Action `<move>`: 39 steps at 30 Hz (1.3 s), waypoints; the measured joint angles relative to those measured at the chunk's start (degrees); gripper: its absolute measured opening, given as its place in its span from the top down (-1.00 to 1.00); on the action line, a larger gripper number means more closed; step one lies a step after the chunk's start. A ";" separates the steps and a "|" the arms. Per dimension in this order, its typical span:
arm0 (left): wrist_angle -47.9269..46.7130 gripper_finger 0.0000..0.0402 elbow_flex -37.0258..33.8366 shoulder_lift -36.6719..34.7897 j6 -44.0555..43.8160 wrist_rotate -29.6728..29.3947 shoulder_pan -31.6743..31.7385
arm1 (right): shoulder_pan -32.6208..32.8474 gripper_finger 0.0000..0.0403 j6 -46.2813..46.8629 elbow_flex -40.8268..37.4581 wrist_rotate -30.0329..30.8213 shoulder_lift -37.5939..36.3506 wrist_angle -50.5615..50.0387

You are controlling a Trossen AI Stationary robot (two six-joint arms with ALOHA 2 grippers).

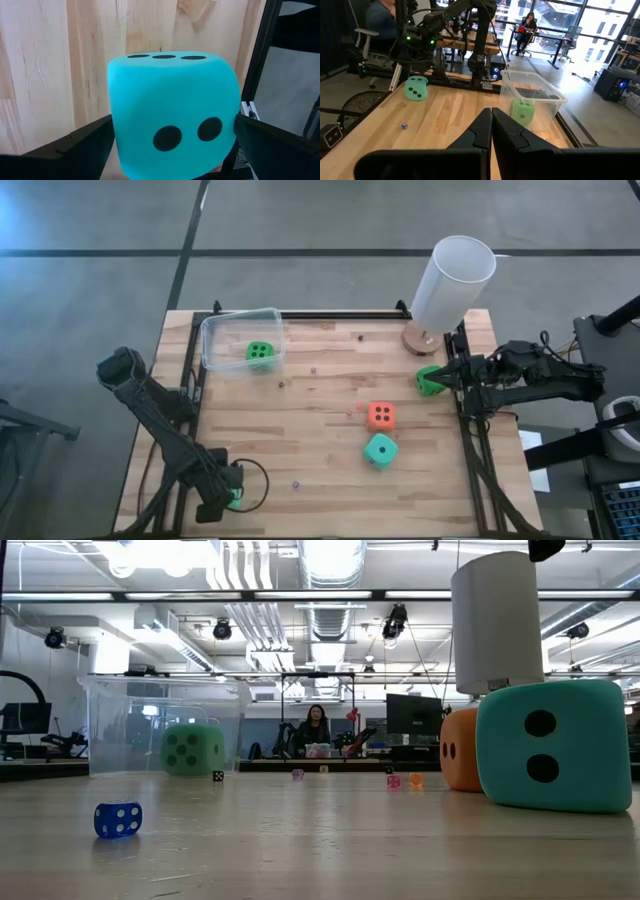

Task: Pick & Place Dice
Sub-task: Put the left large blue dice into the transparent bin

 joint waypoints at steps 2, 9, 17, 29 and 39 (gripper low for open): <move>0.03 -0.99 -0.13 0.01 0.00 -0.01 0.00 | -0.01 0.96 -0.10 0.00 0.00 0.00 0.02; -0.71 -0.99 -0.38 0.07 -0.02 -0.50 0.00 | 0.00 0.96 -0.02 0.00 0.00 0.02 0.00; -0.59 -0.99 -0.89 0.07 -0.07 -1.11 0.03 | -0.02 0.96 -0.10 0.00 0.00 0.00 0.02; -0.40 -0.98 -0.90 0.07 -0.83 -1.77 0.04 | 0.00 0.96 -0.05 0.00 -0.02 0.02 0.00; -0.14 -0.99 -0.98 0.07 -2.19 -1.46 0.07 | 0.00 0.96 -0.10 0.00 0.00 0.00 0.00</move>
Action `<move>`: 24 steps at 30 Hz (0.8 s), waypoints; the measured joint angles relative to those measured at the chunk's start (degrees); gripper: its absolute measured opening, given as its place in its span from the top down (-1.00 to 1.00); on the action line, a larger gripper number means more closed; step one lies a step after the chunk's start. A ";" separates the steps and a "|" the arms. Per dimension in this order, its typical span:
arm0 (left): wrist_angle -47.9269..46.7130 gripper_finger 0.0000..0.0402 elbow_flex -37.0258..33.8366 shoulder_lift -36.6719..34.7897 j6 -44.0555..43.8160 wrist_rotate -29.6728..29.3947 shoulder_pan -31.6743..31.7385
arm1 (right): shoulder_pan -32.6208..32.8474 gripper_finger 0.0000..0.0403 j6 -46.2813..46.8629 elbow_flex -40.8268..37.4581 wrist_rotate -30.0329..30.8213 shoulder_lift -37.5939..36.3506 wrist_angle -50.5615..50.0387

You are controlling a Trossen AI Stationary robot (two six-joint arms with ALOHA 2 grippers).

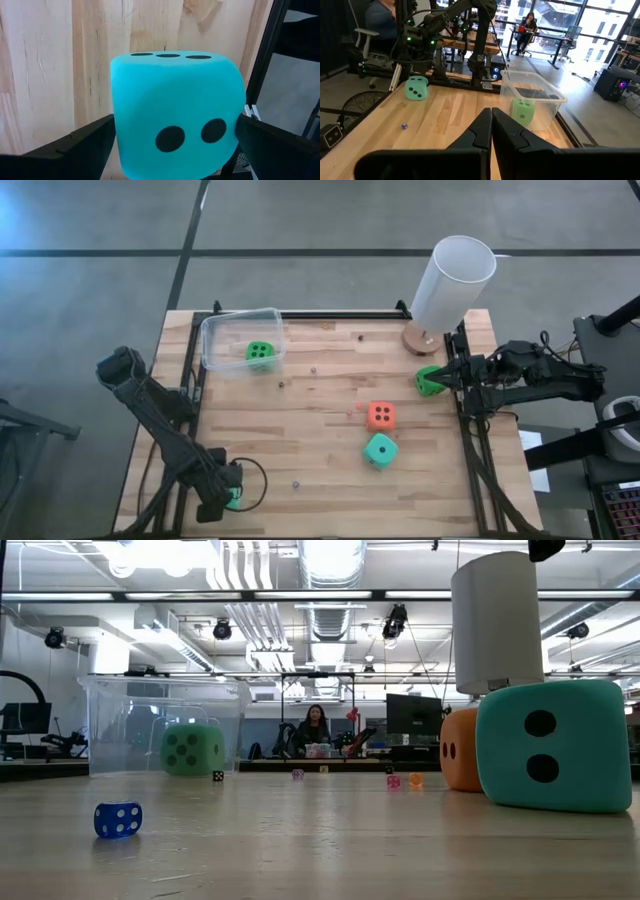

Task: Pick & Place Dice
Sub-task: Put the left large blue dice into the transparent bin

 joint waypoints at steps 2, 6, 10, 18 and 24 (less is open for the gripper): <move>0.00 -0.99 0.00 0.00 0.00 0.00 0.00 | -0.02 0.96 0.09 0.00 -0.01 0.01 0.01; 0.00 -0.99 0.00 0.00 0.00 0.02 0.00 | -0.02 0.96 0.07 0.00 0.00 0.00 0.02; 0.00 -0.98 0.00 0.00 -0.29 -0.16 0.00 | -0.01 0.96 0.01 0.00 -0.01 0.01 0.01; 0.13 -0.97 0.00 0.00 -1.23 -0.46 -0.02 | 0.00 0.96 0.00 0.00 0.00 0.00 0.00; 0.33 -0.98 -0.02 0.00 -4.30 -0.48 -0.02 | -0.02 0.96 0.07 0.00 -0.02 0.00 0.00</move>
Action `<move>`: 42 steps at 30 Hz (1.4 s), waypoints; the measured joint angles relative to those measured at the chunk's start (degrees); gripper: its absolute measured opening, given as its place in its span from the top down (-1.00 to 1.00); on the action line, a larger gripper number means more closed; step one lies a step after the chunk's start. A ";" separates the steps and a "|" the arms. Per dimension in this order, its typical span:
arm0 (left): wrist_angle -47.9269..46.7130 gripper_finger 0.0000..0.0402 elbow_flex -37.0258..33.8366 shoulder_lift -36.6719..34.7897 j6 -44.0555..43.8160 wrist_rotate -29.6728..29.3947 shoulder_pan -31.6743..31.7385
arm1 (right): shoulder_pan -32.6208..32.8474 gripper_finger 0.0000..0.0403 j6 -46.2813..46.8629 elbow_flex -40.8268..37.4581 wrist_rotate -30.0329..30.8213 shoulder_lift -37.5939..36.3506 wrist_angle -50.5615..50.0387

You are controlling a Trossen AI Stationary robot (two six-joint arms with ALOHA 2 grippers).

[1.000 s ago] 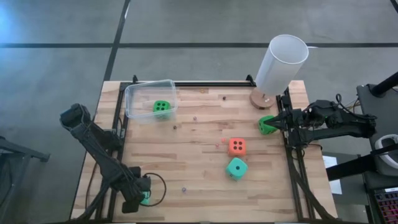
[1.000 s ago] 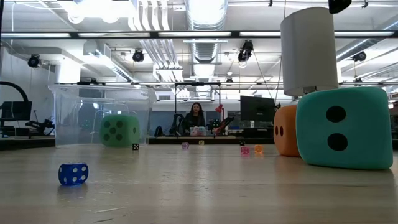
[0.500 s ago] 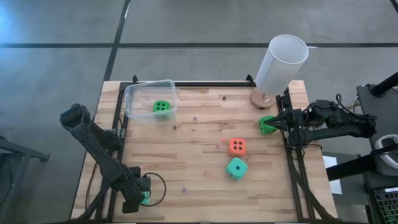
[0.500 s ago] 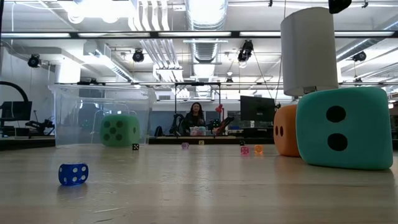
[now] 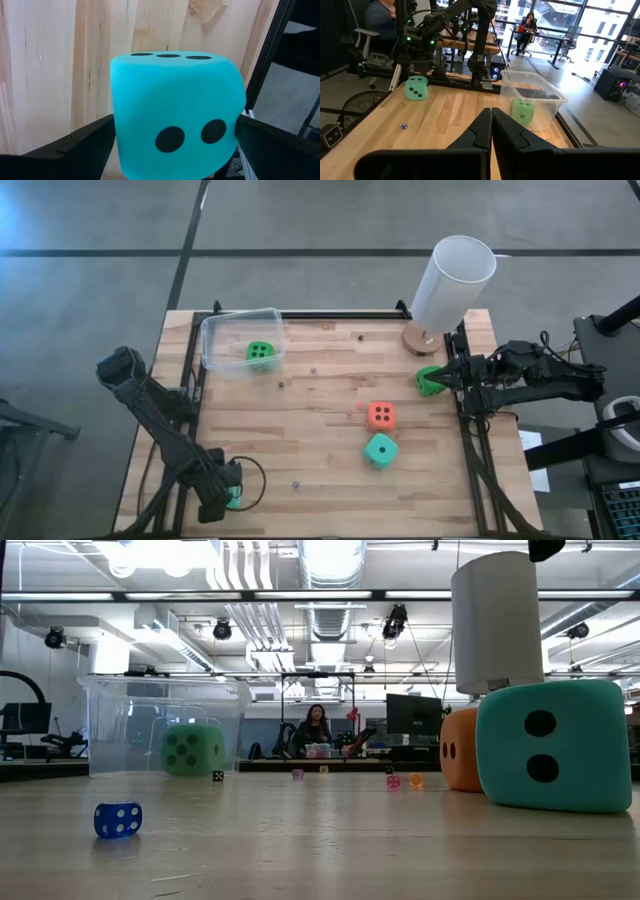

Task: Pick & Place Dice
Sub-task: Put the left large blue dice into the transparent bin

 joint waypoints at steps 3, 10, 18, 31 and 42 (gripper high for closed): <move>0.02 -0.96 0.00 0.00 -0.24 0.00 0.00 | 0.00 0.96 -0.07 0.00 0.02 0.00 0.00; 0.02 -0.84 0.00 0.00 -0.73 -0.02 0.00 | 0.01 0.96 0.04 0.00 0.01 0.01 0.01; -0.28 -0.89 0.11 -0.46 -0.75 -0.43 0.02 | 0.01 0.96 -0.01 0.01 0.01 0.01 0.01; -11.46 -0.90 -0.33 -6.27 -8.11 -7.07 2.01 | 0.00 0.96 -0.03 0.00 0.00 0.00 0.02; -16.96 -0.90 -0.55 -7.85 -21.32 -11.20 8.68 | 0.00 0.96 0.02 0.02 0.01 0.00 0.00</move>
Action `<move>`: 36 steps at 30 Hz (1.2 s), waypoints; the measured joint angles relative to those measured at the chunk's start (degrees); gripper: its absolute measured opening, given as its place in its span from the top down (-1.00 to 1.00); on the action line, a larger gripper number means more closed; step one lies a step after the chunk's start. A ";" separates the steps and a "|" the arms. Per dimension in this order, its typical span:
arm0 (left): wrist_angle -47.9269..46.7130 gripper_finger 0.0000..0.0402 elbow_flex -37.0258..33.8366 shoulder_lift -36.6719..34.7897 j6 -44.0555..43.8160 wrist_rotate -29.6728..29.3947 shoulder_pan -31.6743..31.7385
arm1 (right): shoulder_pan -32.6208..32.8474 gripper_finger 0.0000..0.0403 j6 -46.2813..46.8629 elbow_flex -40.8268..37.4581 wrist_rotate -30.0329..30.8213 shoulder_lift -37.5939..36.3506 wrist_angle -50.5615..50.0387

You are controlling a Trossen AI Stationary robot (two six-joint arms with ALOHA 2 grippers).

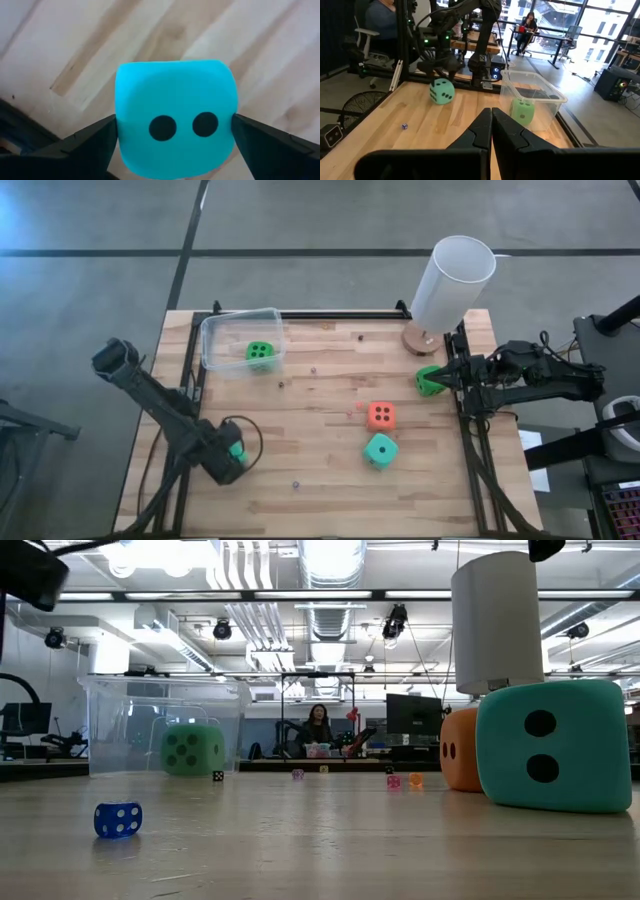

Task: Pick & Place Dice
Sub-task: Put the left large blue dice into the transparent bin

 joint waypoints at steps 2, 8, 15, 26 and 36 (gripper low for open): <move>0.08 -0.91 0.00 -0.06 -2.52 0.50 1.73 | 0.02 0.96 -0.07 -0.02 -0.02 0.01 -0.01; 0.45 -0.90 0.00 -0.24 -13.01 3.92 5.54 | 0.00 0.96 0.01 -0.02 -0.02 0.01 0.00; 0.89 -0.83 0.07 -0.28 -25.78 4.47 5.75 | 0.00 0.96 -0.09 -0.02 0.00 0.00 0.00; 3.14 -0.88 0.13 -0.28 -30.49 3.97 5.75 | 0.00 0.96 0.02 -0.02 -0.02 0.02 0.00; 3.01 -0.96 0.42 -1.66 -34.22 4.61 5.79 | 0.00 0.96 -0.09 0.00 -0.02 0.02 0.00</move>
